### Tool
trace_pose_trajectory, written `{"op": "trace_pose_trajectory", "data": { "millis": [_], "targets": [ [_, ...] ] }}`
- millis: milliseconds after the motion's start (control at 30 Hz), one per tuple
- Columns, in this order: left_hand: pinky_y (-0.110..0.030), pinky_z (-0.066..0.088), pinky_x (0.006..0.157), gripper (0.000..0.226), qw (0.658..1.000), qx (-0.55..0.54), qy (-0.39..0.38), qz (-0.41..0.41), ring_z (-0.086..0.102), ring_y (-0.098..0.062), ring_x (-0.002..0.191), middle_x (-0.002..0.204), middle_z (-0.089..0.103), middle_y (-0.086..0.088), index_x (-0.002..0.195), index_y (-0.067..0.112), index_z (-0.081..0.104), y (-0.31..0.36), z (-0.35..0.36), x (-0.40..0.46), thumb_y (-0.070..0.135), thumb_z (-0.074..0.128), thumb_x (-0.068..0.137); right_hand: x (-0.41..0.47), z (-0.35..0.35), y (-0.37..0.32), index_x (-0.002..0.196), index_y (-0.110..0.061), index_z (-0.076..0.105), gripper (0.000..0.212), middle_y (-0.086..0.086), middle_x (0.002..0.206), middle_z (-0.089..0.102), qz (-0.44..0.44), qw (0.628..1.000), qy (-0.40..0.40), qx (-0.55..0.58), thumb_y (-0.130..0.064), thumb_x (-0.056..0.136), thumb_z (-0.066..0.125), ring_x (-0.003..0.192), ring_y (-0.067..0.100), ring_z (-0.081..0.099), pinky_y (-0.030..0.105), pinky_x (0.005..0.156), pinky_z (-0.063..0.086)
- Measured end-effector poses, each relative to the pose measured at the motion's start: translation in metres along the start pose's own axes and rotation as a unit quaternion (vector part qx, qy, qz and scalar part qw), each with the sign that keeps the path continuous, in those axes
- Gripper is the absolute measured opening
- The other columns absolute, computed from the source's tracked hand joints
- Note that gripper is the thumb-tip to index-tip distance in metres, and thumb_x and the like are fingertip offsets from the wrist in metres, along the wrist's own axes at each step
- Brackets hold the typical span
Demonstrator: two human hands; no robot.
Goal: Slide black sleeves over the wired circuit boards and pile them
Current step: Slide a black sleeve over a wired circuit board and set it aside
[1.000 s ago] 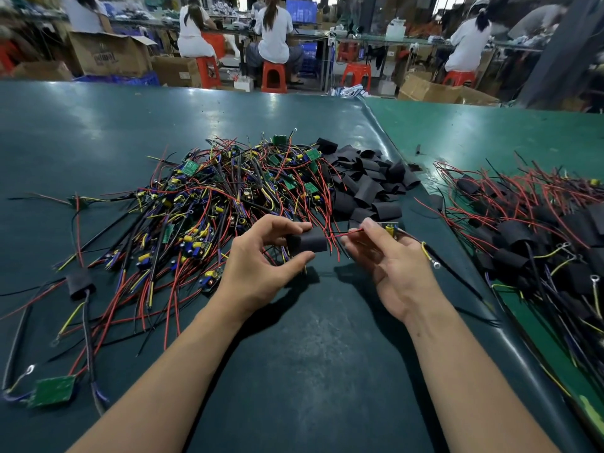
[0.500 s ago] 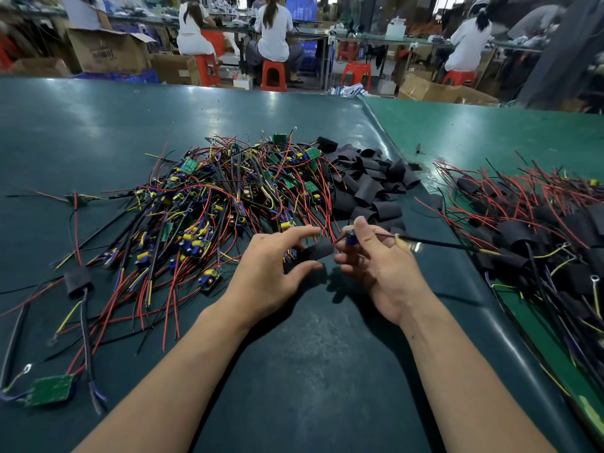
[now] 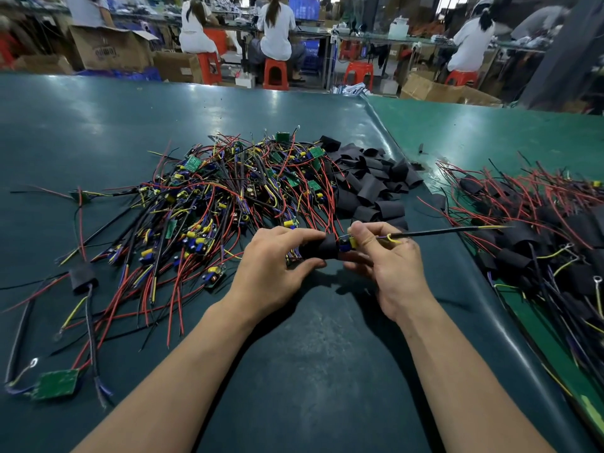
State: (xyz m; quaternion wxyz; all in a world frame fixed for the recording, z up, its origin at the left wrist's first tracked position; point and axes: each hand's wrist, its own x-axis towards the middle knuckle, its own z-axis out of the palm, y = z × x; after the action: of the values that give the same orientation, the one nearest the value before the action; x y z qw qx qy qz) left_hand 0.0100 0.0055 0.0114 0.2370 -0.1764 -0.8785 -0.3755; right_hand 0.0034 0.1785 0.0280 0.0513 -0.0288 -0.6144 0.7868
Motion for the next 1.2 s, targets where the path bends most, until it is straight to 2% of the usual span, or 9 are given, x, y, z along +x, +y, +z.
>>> {"op": "trace_pose_trajectory", "data": {
  "millis": [167, 300, 467, 667, 833, 933, 1033, 1133, 1200],
  "targets": [
    [-0.035, 0.044, 0.087, 0.040, 1.000, 0.005, -0.028, -0.004, 0.058, -0.021, 0.094, 0.099, 0.069, -0.001, 0.114, 0.023, 0.073, 0.000, 0.000, 0.000, 0.025, 0.084, 0.076, 0.000, 0.000, 0.003, 0.072, -0.018, 0.066, 0.024, 0.003, 0.066, 0.071, -0.006, 0.999, 0.040, -0.022, -0.035, 0.063, 0.081, 0.057, 0.019, 0.070, 0.022, 0.044, 0.049],
    [-0.037, 0.046, 0.089, 0.039, 0.999, -0.010, -0.036, -0.011, 0.060, -0.024, 0.096, 0.100, 0.068, -0.002, 0.115, 0.023, 0.073, 0.001, 0.000, 0.000, 0.025, 0.083, 0.078, 0.002, -0.001, 0.003, 0.076, -0.014, 0.063, 0.024, 0.004, 0.067, 0.072, 0.009, 0.999, 0.052, -0.013, -0.028, 0.072, 0.082, 0.058, 0.020, 0.071, 0.022, 0.044, 0.050],
    [-0.043, 0.048, 0.089, 0.036, 0.999, -0.040, -0.013, -0.002, 0.063, -0.023, 0.092, 0.097, 0.070, -0.001, 0.110, 0.022, 0.075, 0.002, -0.001, 0.000, 0.022, 0.085, 0.075, 0.003, -0.001, 0.003, 0.071, -0.015, 0.062, 0.028, 0.000, 0.063, 0.070, -0.001, 0.999, 0.047, 0.006, -0.035, 0.062, 0.080, 0.057, 0.013, 0.069, 0.022, 0.049, 0.052],
    [-0.043, 0.053, 0.086, 0.037, 0.998, -0.060, 0.001, 0.034, 0.066, -0.020, 0.093, 0.099, 0.070, -0.003, 0.110, 0.016, 0.075, 0.003, 0.001, -0.001, 0.019, 0.086, 0.075, 0.003, 0.001, 0.008, 0.074, -0.015, 0.059, 0.023, -0.001, 0.063, 0.071, -0.018, 0.998, 0.059, -0.024, -0.026, 0.078, 0.080, 0.056, 0.014, 0.069, 0.021, 0.043, 0.047],
    [-0.042, 0.053, 0.087, 0.036, 0.997, -0.069, 0.006, 0.044, 0.066, -0.018, 0.095, 0.102, 0.071, 0.000, 0.109, 0.015, 0.074, 0.001, 0.001, -0.001, 0.017, 0.085, 0.075, 0.003, -0.004, 0.003, 0.070, -0.012, 0.063, 0.025, 0.003, 0.059, 0.068, -0.042, 0.998, 0.019, -0.051, -0.030, 0.068, 0.080, 0.052, 0.015, 0.065, 0.022, 0.048, 0.051],
    [-0.044, 0.053, 0.089, 0.035, 0.996, -0.071, -0.006, 0.048, 0.066, -0.019, 0.098, 0.106, 0.071, 0.002, 0.109, 0.014, 0.074, 0.001, 0.002, -0.001, 0.017, 0.085, 0.076, 0.004, -0.006, 0.005, 0.066, -0.015, 0.068, 0.015, 0.003, 0.061, 0.069, -0.045, 0.997, 0.001, -0.066, -0.021, 0.073, 0.080, 0.057, 0.013, 0.067, 0.021, 0.053, 0.053],
    [-0.048, 0.050, 0.092, 0.034, 0.998, -0.061, 0.020, 0.023, 0.065, -0.020, 0.101, 0.108, 0.071, 0.003, 0.108, 0.014, 0.074, -0.002, 0.002, 0.000, 0.016, 0.085, 0.076, 0.006, -0.008, 0.003, 0.071, -0.014, 0.077, 0.003, 0.007, 0.073, 0.073, 0.002, 0.999, -0.032, 0.004, -0.012, 0.074, 0.077, 0.070, 0.017, 0.071, 0.022, 0.067, 0.057],
    [-0.050, 0.047, 0.091, 0.033, 0.998, -0.035, 0.029, 0.040, 0.062, -0.016, 0.099, 0.110, 0.071, 0.007, 0.108, 0.015, 0.074, -0.002, 0.001, 0.001, 0.017, 0.084, 0.076, 0.006, -0.011, 0.001, 0.073, -0.016, 0.079, 0.024, 0.006, 0.075, 0.074, 0.017, 0.998, -0.065, -0.004, 0.006, 0.080, 0.070, 0.074, 0.016, 0.071, 0.021, 0.069, 0.056],
    [-0.049, 0.047, 0.087, 0.034, 0.998, -0.022, 0.021, 0.055, 0.057, -0.012, 0.097, 0.107, 0.071, 0.004, 0.110, 0.017, 0.073, -0.001, 0.000, 0.000, 0.021, 0.082, 0.077, 0.005, -0.010, 0.002, 0.073, -0.018, 0.077, 0.026, 0.003, 0.073, 0.073, 0.000, 0.997, -0.060, -0.039, 0.007, 0.079, 0.072, 0.072, 0.013, 0.070, 0.020, 0.065, 0.055]
  ]
}}
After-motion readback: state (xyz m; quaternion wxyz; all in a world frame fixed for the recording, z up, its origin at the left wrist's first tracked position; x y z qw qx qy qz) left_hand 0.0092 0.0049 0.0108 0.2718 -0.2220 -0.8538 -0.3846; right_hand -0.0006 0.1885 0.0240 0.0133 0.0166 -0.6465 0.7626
